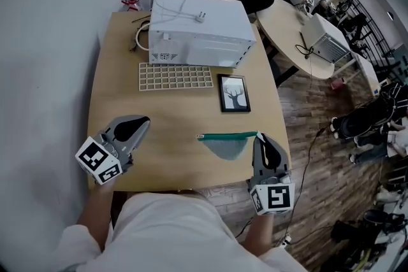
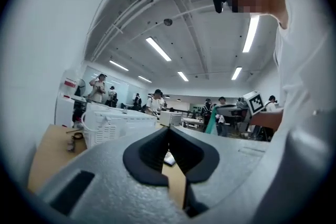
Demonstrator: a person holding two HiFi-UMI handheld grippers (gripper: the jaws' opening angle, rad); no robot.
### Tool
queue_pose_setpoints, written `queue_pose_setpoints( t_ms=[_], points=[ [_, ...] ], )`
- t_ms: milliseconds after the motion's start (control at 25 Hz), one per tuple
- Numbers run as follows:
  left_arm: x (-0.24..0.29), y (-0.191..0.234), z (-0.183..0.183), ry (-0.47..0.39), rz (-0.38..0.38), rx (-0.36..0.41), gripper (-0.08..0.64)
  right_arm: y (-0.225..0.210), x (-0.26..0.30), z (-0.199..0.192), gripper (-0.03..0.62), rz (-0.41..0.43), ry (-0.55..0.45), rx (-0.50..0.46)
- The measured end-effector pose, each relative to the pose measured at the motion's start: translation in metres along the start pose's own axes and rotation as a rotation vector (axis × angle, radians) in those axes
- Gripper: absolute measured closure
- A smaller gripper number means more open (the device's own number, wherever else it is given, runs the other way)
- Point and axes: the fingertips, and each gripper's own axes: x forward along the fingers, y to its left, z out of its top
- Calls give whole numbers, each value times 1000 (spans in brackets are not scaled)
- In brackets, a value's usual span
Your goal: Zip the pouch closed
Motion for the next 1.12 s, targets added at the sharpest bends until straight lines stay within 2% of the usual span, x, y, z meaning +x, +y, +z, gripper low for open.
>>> queue_pose_setpoints(
  t_ms=[120, 320, 480, 640, 760, 1120],
  points=[
    [-15, 10, 19, -46, 105, 50, 545, -11, -1, -2, 571, -6, -13, 51],
    [-46, 15, 49, -104, 231, 134, 546, -24, 0, -2, 569, -13, -29, 100],
    [-70, 18, 62, -131, 317, 163, 546, -29, 0, -2, 569, -14, -36, 108],
    [-92, 25, 70, -152, 398, 160, 546, -38, -3, 2, 569, -21, -49, 121],
    [-101, 24, 77, -167, 433, 159, 546, -48, -9, 7, 569, -39, -64, 128],
    [-106, 18, 87, -177, 448, 182, 546, -79, -28, 20, 569, -115, -86, 83]
  ],
)
